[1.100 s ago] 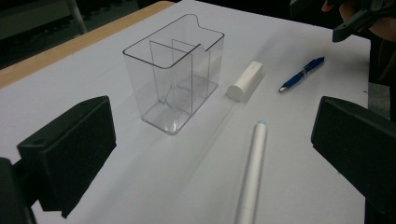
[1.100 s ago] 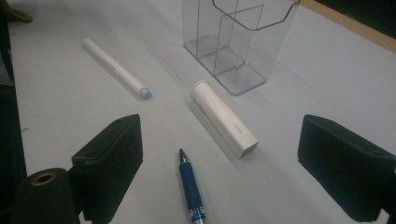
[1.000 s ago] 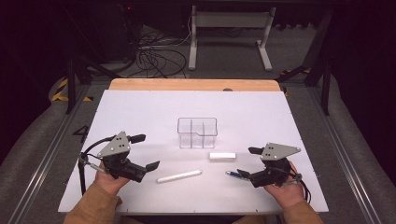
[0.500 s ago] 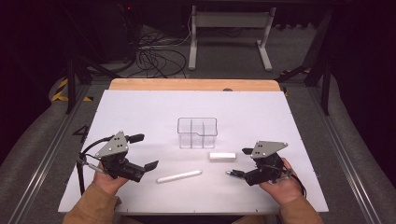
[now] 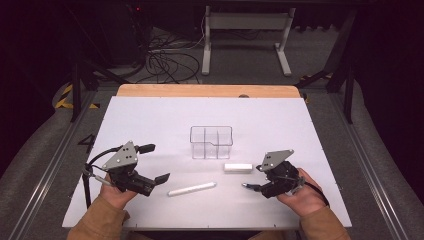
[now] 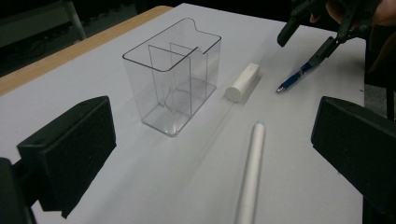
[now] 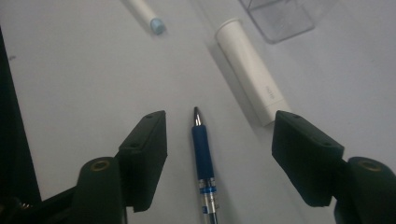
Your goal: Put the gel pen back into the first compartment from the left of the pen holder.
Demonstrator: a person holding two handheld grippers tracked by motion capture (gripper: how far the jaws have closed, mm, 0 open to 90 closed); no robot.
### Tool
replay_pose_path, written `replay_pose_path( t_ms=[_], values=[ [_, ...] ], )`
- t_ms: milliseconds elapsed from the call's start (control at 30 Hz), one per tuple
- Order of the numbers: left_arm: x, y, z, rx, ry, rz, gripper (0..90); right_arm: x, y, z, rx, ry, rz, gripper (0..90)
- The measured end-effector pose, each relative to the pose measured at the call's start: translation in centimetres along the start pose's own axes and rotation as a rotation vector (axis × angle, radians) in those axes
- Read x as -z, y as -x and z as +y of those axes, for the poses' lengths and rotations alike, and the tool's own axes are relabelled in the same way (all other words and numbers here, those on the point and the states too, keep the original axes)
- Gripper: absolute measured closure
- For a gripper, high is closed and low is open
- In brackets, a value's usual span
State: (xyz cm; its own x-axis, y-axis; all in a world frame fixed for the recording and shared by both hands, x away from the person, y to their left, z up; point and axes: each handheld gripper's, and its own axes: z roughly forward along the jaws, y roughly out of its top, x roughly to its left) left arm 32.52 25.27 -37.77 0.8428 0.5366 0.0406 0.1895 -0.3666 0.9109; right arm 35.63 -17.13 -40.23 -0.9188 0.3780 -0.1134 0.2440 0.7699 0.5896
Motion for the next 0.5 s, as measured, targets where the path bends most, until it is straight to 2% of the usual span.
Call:
replay_pose_path(
  t_ms=[233,500],
  values=[
    [0.0,0.1,0.1,-0.003,0.009,-0.014,0.8,-1.0,-0.2,0.3,0.041,-0.101,-0.005,45.2],
    [0.0,0.1,0.0,-0.005,0.007,-0.013,0.8,-1.7,-0.2,0.3,0.048,-0.198,0.014,50.5]
  ],
)
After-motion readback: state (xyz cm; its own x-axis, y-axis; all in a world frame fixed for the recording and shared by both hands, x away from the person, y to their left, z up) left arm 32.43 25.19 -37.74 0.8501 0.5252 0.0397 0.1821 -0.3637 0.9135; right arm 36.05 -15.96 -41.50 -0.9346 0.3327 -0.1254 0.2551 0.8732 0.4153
